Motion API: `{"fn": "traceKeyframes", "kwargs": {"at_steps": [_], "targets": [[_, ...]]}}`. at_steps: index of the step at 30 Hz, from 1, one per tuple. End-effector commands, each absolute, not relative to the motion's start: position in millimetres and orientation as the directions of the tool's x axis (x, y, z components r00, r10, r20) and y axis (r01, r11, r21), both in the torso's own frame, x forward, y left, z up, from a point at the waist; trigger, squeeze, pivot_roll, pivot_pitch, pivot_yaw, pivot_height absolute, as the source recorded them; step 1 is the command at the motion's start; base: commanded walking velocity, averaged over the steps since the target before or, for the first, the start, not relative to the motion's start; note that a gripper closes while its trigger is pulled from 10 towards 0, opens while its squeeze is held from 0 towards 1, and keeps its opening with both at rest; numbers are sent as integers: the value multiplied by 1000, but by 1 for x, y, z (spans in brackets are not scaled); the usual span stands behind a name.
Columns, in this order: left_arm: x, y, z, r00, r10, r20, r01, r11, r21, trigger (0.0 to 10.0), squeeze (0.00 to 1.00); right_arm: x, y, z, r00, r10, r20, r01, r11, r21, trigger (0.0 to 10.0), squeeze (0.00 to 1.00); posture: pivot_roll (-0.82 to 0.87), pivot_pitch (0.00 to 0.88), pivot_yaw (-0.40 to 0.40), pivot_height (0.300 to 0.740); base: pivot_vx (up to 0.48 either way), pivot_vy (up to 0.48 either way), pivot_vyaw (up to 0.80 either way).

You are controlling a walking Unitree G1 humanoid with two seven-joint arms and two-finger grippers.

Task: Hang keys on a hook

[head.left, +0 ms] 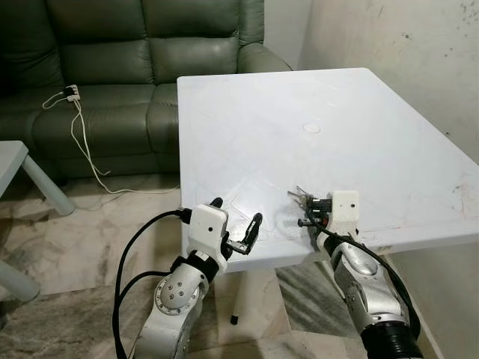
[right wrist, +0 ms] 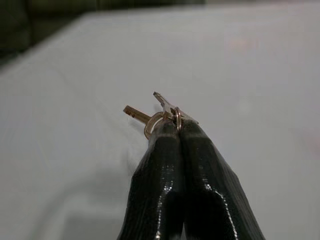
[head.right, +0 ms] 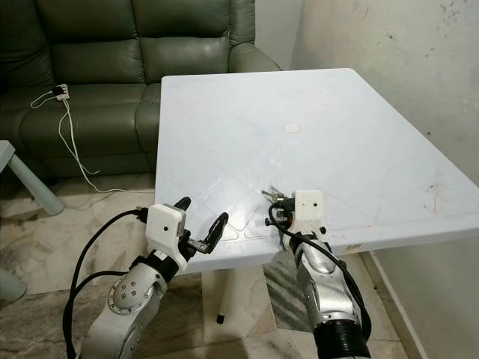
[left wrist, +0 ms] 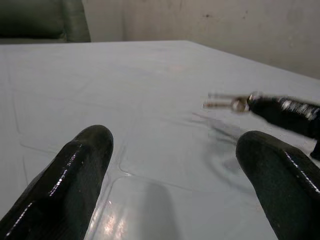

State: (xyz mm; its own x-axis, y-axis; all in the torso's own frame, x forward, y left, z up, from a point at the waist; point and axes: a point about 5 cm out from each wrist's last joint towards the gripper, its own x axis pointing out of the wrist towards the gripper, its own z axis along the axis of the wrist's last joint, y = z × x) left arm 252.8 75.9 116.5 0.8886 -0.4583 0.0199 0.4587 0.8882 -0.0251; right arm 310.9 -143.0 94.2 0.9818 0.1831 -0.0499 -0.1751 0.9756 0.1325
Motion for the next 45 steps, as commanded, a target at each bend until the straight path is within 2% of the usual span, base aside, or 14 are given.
{"fn": "traceKeyframes", "kwargs": {"at_steps": [1, 6, 7, 15, 17, 19, 22, 25, 26, 29, 31, 35, 42, 45], "targets": [[256, 77, 121, 892, -450, 32, 451, 892, -23, 10000, 0, 311, -145, 112, 976, 212, 58, -219, 959, 181, 0, 0, 59, 31, -66, 740, 0, 0, 0], [259, 80, 122, 898, -439, 35, 440, 898, -19, 10000, 0, 312, -143, 132, 959, 232, 161, -258, 951, 172, 0, 0, 58, 34, -67, 740, 0, 0, 0], [260, 82, 123, 901, -431, 38, 432, 902, -20, 10000, 0, 312, -142, 137, 950, 250, 185, -274, 955, 116, 10000, 0, 60, 37, -68, 740, 0, 0, 0], [270, 92, 130, 924, -377, 60, 380, 924, -44, 10000, 0, 313, -138, 160, 884, 386, 262, -288, 894, -344, 10000, 0, 63, 39, -71, 740, 0, 0, 0], [272, 95, 131, 928, -366, 64, 370, 928, -56, 10000, 0, 311, -134, 168, 837, 484, 254, -161, 663, -731, 10000, 0, 61, 40, -69, 740, 0, 0, 0], [272, 96, 132, 929, -364, 66, 368, 928, -57, 10000, 0, 308, -129, 170, 780, 583, 229, -23, 392, -920, 10000, 0, 57, 41, -69, 740, 0, 0, 0], [272, 96, 132, 929, -363, 66, 367, 928, -60, 10000, 0, 306, -127, 168, 746, 640, 185, 62, 209, -976, 10000, 0, 58, 42, -68, 740, 0, 0, 0], [273, 96, 132, 930, -360, 67, 364, 929, -66, 10000, 0, 311, -133, 170, 788, 582, 201, -18, 348, -937, 10000, 0, 56, 43, -68, 740, 0, 0, 0], [273, 96, 132, 931, -359, 68, 363, 929, -76, 10000, 0, 314, -135, 170, 835, 512, 203, -208, 635, -744, 10000, 0, 53, 42, -67, 740, 0, 0, 0], [273, 95, 133, 931, -359, 69, 364, 928, -83, 10000, 0, 320, -137, 161, 894, 418, 162, -381, 899, -217, 10000, 0, 54, 42, -67, 740, 0, 0, 0], [273, 94, 133, 930, -360, 71, 365, 928, -79, 10000, 0, 323, -136, 155, 910, 397, 123, -400, 917, 0, 10000, 0, 57, 39, -70, 740, 0, 0, 0], [273, 95, 134, 931, -358, 75, 363, 928, -81, 10000, 0, 325, -137, 149, 929, 360, 91, -370, 917, 150, 10000, 0, 59, 37, -70, 740, 0, 0, 0], [274, 96, 136, 933, -350, 84, 357, 930, -86, 10000, 0, 327, -142, 153, 951, 274, 142, -284, 957, 56, 10000, 0, 60, 33, -69, 740, 0, 0, 0], [276, 97, 138, 936, -341, 89, 350, 931, -106, 10000, 0, 330, -149, 155, 968, 210, 136, -239, 936, 260, 10000, 0, 57, 19, -62, 740, 0, 0, 0]]}}
